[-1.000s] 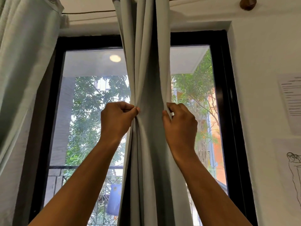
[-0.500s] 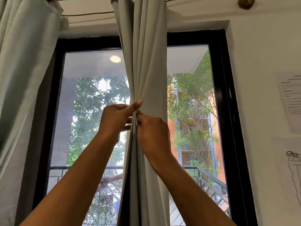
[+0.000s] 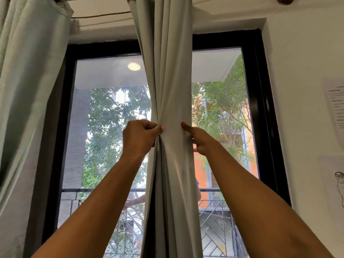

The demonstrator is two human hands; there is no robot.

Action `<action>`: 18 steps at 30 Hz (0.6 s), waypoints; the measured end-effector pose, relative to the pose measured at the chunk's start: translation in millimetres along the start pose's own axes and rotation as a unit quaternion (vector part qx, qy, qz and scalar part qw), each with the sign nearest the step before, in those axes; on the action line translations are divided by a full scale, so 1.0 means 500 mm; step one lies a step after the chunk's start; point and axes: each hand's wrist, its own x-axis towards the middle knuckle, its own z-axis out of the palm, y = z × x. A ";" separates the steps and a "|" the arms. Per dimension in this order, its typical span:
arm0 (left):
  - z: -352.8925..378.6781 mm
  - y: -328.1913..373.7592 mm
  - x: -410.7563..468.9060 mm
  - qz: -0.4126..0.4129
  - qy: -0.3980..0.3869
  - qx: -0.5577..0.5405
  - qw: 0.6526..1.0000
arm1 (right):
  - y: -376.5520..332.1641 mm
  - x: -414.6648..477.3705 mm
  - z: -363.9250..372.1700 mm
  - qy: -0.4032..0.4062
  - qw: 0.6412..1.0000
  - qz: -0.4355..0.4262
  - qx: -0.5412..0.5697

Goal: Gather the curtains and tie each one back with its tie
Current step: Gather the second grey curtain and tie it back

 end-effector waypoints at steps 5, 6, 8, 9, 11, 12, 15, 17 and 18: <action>-0.003 -0.012 0.002 0.012 0.016 0.005 1.000 | 0.019 -0.046 -0.016 0.195 0.966 -0.139 -0.095; -0.001 -0.012 0.001 0.014 0.019 0.004 1.000 | 0.024 -0.069 -0.017 0.224 0.948 -0.170 -0.146; 0.003 -0.009 -0.001 0.016 0.024 0.000 1.000 | 0.027 -0.128 -0.006 0.272 0.902 -0.236 -0.240; 0.006 -0.006 -0.003 0.017 0.025 0.000 1.000 | 0.025 -0.156 0.004 0.277 0.883 -0.267 -0.270; 0.010 0.001 -0.006 0.016 0.027 -0.004 1.000 | 0.015 -0.202 0.024 0.269 0.863 -0.308 -0.297; 0.011 0.005 -0.008 0.015 0.027 -0.006 1.000 | 0.007 -0.218 0.033 0.264 0.860 -0.319 -0.298; 0.012 0.019 -0.017 0.009 0.016 -0.023 1.000 | -0.016 -0.246 0.057 0.241 0.861 -0.345 -0.287; 0.016 0.030 -0.023 -0.004 -0.001 -0.056 0.998 | -0.024 -0.255 0.083 0.217 0.855 -0.360 -0.304; 0.017 0.036 -0.025 -0.015 -0.010 -0.080 0.997 | -0.023 -0.257 0.097 0.204 0.849 -0.366 -0.321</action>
